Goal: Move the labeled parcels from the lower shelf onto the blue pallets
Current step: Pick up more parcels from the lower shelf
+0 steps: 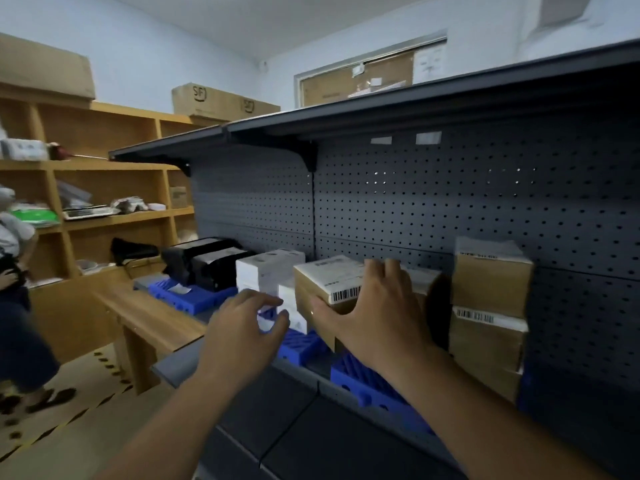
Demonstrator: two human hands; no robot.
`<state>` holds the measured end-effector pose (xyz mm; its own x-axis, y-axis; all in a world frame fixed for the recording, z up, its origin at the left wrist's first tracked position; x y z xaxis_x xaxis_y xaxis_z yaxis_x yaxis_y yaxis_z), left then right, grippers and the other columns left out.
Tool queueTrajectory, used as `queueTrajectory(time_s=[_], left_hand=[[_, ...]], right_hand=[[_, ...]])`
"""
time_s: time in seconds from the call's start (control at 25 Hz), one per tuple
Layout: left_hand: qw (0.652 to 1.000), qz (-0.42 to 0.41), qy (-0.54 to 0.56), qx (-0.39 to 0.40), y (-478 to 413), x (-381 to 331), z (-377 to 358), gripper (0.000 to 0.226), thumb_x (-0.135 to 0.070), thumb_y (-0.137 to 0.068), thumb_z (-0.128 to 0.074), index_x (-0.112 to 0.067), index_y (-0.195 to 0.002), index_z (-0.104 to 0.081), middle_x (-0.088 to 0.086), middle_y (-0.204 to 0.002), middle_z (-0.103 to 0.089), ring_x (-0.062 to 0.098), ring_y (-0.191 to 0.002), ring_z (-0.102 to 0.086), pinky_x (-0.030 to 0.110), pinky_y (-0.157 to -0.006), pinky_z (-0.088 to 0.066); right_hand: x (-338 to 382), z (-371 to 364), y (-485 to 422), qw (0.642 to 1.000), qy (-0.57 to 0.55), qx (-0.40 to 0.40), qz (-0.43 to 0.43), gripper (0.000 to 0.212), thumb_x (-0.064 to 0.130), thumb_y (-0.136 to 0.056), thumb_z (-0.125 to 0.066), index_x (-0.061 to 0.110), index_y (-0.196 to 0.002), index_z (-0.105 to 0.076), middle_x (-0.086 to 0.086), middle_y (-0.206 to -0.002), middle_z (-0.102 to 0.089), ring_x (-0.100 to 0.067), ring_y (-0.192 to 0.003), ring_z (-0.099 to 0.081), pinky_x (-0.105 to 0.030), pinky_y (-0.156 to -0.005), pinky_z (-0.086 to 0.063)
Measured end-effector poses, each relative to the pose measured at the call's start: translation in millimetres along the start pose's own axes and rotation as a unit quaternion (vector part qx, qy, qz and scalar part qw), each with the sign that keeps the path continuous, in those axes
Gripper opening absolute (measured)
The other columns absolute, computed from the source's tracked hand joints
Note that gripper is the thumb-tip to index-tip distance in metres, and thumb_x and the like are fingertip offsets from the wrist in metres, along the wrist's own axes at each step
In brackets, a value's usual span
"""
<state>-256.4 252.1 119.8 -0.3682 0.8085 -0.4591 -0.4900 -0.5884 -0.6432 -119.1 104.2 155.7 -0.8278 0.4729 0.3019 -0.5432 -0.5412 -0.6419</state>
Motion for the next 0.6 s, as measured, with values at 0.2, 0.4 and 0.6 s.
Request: queueTrajectory(time_s=[0.2, 0.4, 0.6], left_hand=[[0.990, -0.105, 0.091, 0.002, -101.2, 21.9, -41.5, 0.019, -0.025, -0.092, -0.072, -0.016, -0.108, -0.077, 0.001, -0.110, -0.072, 0.021, -0.104, -0.065, 0.037, -0.089, -0.053], [0.951, -0.201, 0.219, 0.083, -171.0, 35.1, -95.5, 0.019, -0.029, -0.093, -0.070, -0.018, -0.108, -0.076, -0.003, -0.110, -0.071, 0.014, -0.104, -0.063, 0.034, -0.090, -0.053], [0.928, -0.232, 0.269, 0.118, -203.8, 34.2, -122.6, 0.024, -0.036, -0.093, -0.064, -0.023, -0.110, -0.076, -0.008, -0.115, -0.067, 0.012, -0.111, -0.060, 0.031, -0.095, -0.047]], right_hand=[[-2.4, -3.6, -72.6, 0.989, 0.065, -0.121, -0.046, 0.096, 0.087, -0.069, -0.045, 0.018, -0.136, -0.039, -0.004, -0.122, -0.041, -0.019, -0.108, -0.043, -0.030, -0.076, -0.035], [-18.4, -16.1, -106.6, 0.951, 0.196, -0.180, -0.156, 0.086, 0.076, -0.077, -0.056, 0.013, -0.134, -0.044, -0.010, -0.125, -0.044, -0.027, -0.111, -0.048, -0.031, -0.074, -0.031], [-19.6, -28.6, -115.5, 0.916, 0.298, -0.166, -0.213, 0.084, 0.072, -0.077, -0.053, 0.001, -0.121, -0.053, -0.018, -0.115, -0.047, -0.035, -0.103, -0.050, -0.039, -0.078, -0.049]])
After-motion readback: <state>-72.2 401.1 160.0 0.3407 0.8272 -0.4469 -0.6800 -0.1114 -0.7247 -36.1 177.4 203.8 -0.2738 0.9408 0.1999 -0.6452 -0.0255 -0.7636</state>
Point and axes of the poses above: each hand's wrist, its own y-axis away from the middle knuckle, its own z-axis out of the back of the hand, x = y × z, the point moved 2 cm from there along -y, towards the middle knuckle
